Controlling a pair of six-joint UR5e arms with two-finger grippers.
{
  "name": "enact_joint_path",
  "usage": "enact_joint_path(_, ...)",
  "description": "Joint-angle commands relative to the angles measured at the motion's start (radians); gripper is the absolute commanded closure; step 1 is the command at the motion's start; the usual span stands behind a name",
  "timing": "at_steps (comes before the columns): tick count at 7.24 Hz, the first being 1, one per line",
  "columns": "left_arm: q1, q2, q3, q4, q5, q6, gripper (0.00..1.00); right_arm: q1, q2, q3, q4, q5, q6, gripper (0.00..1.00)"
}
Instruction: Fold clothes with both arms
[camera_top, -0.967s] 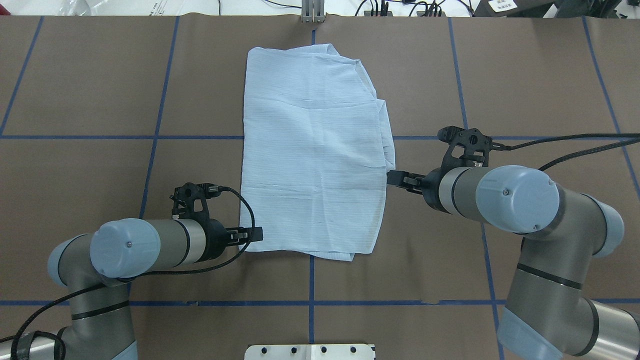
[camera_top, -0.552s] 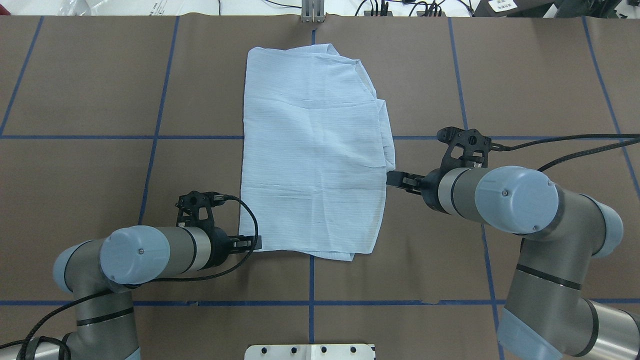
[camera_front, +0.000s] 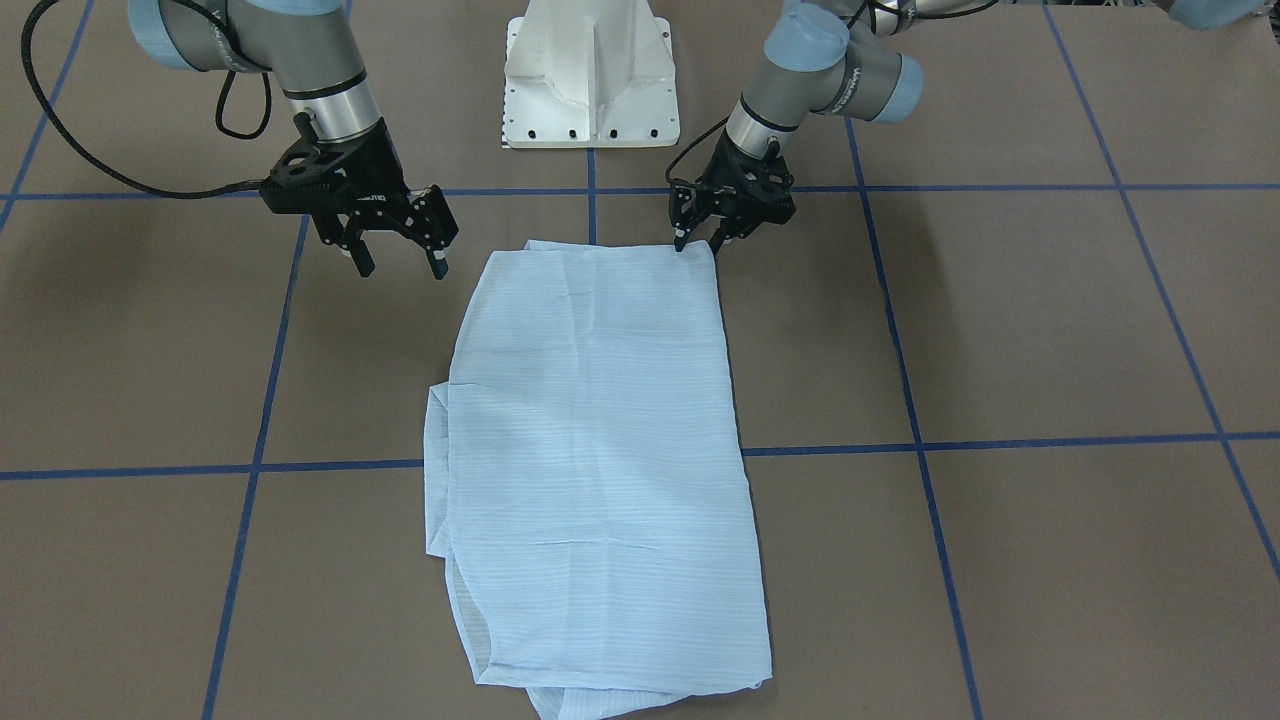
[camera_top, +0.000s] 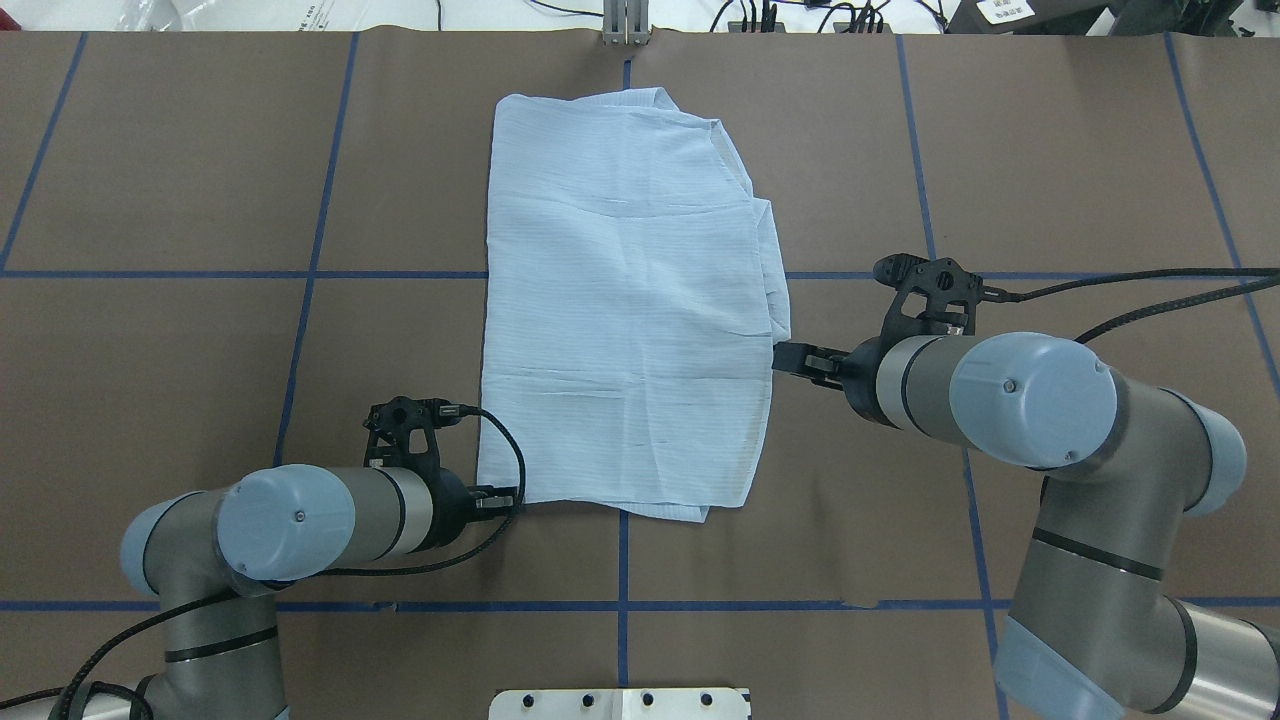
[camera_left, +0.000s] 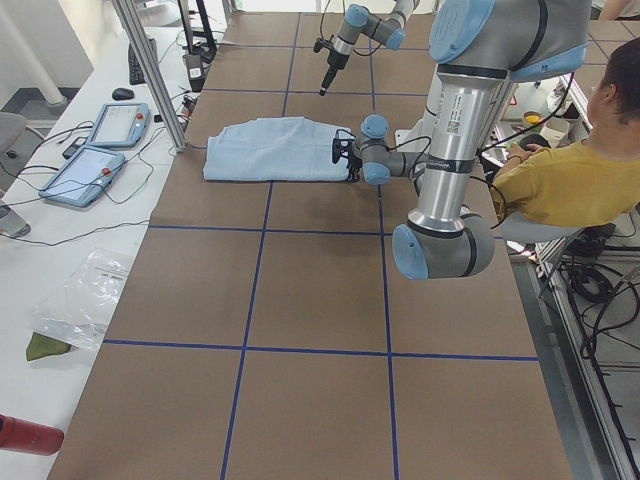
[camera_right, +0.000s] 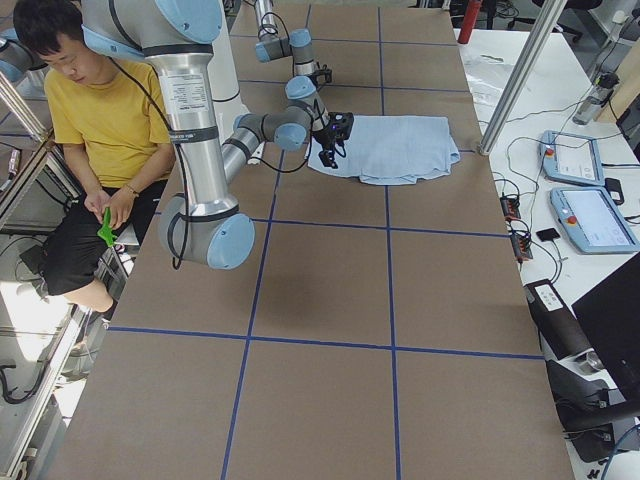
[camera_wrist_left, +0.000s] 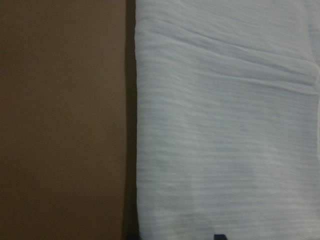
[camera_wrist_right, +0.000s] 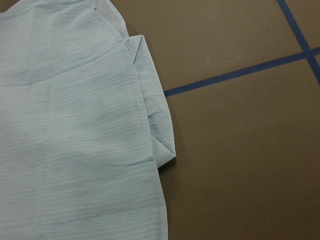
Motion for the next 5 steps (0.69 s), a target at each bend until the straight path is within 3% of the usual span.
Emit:
enact_joint_path(1,0.001,-0.017,0.001,0.002,-0.001,0.0,0.97,-0.002,0.001,0.0,0.0,0.0,0.0,0.0)
enact_joint_path(3,0.0,-0.02,-0.006,0.002,-0.001,0.0,1.0,-0.015,0.004,0.0,-0.002,-0.003,0.052,0.0)
enact_joint_path(5,0.0,-0.03,-0.01,0.0,0.0,0.0,1.0,-0.09,0.045,0.0,-0.061,-0.055,0.248,0.03)
